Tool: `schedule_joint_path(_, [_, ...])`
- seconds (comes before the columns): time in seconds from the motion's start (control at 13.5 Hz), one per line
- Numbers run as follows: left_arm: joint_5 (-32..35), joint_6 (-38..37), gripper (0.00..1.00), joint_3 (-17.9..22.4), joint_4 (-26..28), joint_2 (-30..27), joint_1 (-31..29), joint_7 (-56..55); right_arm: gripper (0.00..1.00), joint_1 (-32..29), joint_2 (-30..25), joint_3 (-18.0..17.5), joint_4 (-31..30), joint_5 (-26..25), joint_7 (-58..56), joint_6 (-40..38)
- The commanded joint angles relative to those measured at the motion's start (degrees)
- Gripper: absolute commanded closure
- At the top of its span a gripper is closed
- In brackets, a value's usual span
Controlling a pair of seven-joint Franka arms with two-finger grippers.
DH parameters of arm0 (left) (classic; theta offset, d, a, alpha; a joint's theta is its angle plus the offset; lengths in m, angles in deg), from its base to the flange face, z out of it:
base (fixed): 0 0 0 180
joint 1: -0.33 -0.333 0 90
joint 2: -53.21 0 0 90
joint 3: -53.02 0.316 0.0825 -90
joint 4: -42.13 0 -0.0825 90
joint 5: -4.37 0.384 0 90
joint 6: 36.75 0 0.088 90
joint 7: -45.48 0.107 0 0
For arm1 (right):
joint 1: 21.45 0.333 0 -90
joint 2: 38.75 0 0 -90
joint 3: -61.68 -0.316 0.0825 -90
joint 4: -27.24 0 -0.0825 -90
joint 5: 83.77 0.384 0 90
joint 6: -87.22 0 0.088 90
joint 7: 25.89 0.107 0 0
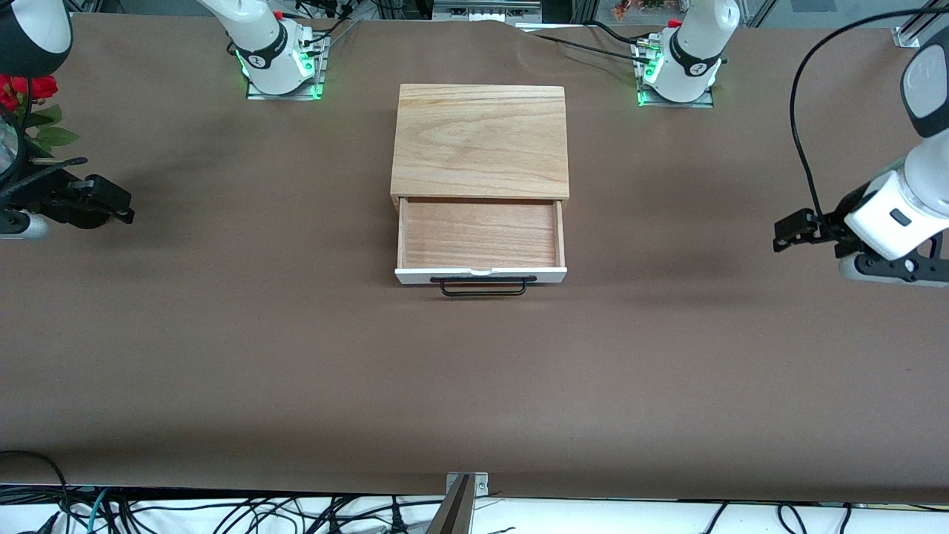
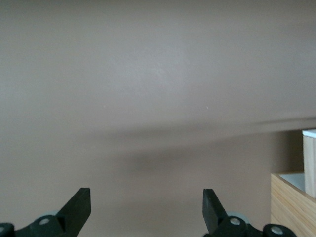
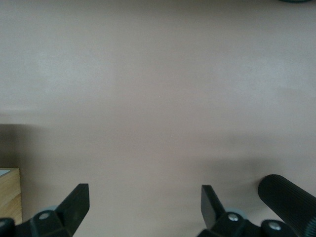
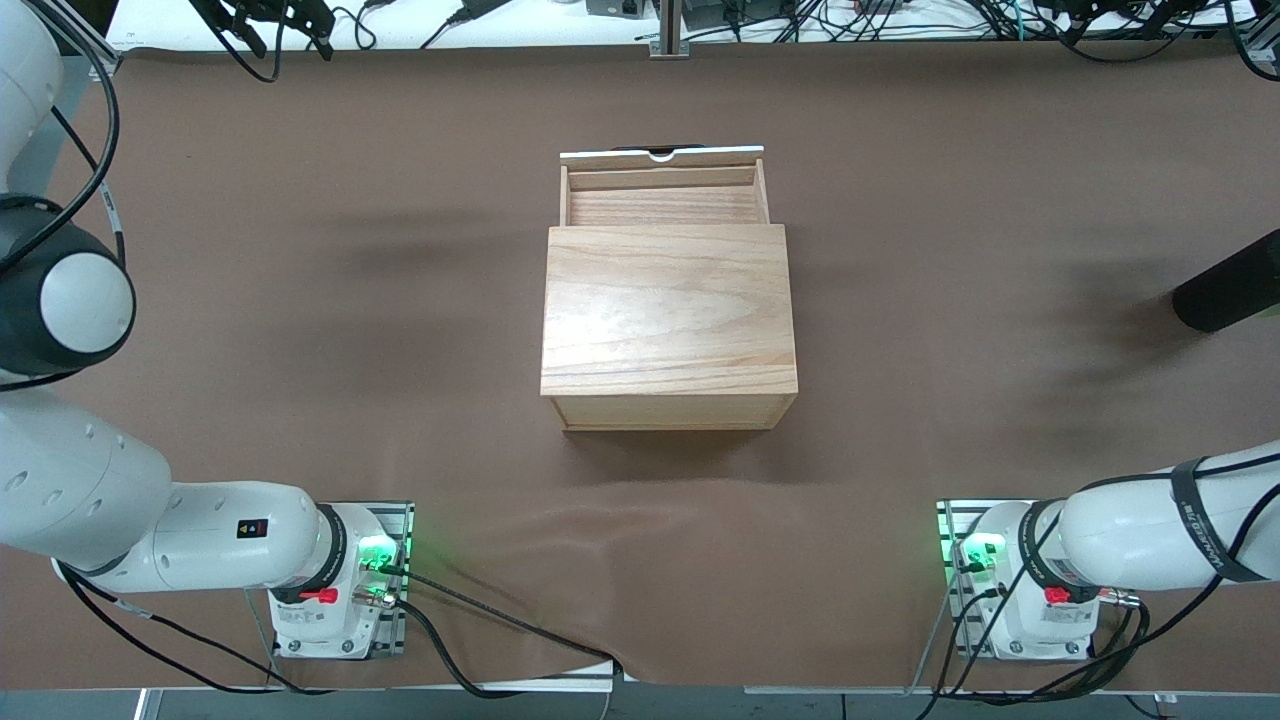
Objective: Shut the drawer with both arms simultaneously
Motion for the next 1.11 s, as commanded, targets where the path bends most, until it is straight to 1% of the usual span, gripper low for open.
schedule_joint_path(0.0, [0.88, 0.1, 0.0, -1.38, 5.29, -4.47, -0.35, -1.87, 0.0, -0.19, -0.28, -0.58, 0.11, -0.92, 0.71, -0.6])
schedule_joint_path(0.07, [0.97, 0.97, 0.0, -1.47, 6.8, -5.19, -0.35, -2.49, 0.0, -0.19, -0.19, -0.58, 0.11, -0.92, 0.53, -0.6])
schedule_joint_path(0.22, [0.97, 1.77, 0.0, -1.73, 7.34, -5.55, -0.35, -2.5, 0.0, -0.19, -0.1, -0.58, 0.11, -0.92, 0.53, -0.6])
schedule_joint_path(1.04, [0.88, 1.6, 0.0, -1.82, 6.38, -5.28, -0.27, -2.58, 0.0, -0.19, -0.1, -0.66, 0.11, -0.83, 0.53, -0.6])
